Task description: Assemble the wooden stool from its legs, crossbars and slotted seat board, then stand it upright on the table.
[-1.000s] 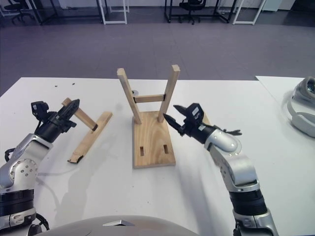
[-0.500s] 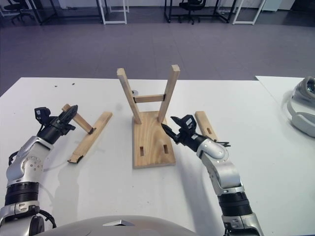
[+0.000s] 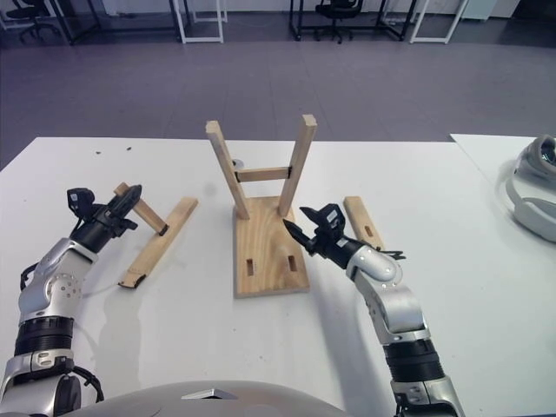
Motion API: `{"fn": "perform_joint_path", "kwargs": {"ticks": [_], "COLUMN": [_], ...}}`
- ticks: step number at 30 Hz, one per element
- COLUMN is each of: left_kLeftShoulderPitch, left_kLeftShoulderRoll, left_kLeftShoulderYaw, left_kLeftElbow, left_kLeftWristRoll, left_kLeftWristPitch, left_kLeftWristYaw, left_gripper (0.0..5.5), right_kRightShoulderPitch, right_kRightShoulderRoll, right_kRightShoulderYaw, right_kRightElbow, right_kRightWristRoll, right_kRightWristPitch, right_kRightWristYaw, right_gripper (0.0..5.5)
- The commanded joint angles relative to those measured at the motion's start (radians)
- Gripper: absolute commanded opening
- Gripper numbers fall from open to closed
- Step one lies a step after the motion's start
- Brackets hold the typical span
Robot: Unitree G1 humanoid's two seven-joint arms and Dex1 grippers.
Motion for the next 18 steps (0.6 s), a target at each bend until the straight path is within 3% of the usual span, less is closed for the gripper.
{"fn": "perform_joint_path", "kwargs": {"ticks": [1, 7, 13, 18], "left_kLeftShoulderPitch": [0.096, 0.149, 0.154, 0.060], "left_kLeftShoulderRoll": [0.078, 0.113, 0.115, 0.112], "left_kLeftShoulderYaw": [-0.087, -0.236, -0.205, -0.154], "left_kLeftElbow": [0.096, 0.126, 0.298, 0.210], "left_kLeftWristRoll": [0.182, 0.263, 0.257, 0.175], "left_kLeftWristPitch": [0.009, 0.007, -0.092, -0.143], "left_kLeftWristYaw": [0.027, -0.045, -0.049, -0.085], "left_gripper": [0.41, 0.41, 0.41, 0.41], "right_kRightShoulderPitch": [-0.001, -0.012, -0.019, -0.038], "right_kRightShoulderRoll": [0.000, -0.005, -0.011, -0.010], "right_kRightShoulderYaw": [0.002, 0.004, 0.010, 0.013], "right_kRightElbow": [0.015, 0.022, 0.041, 0.059], "right_kRightWristRoll": [-0.023, -0.044, -0.058, -0.070], "right_kRightWristPitch": [-0.006, -0.009, -0.024, -0.038], "right_kRightWristYaw": [-0.001, 0.010, 0.019, 0.021], "right_gripper": [2.65, 2.65, 2.65, 2.65]}}
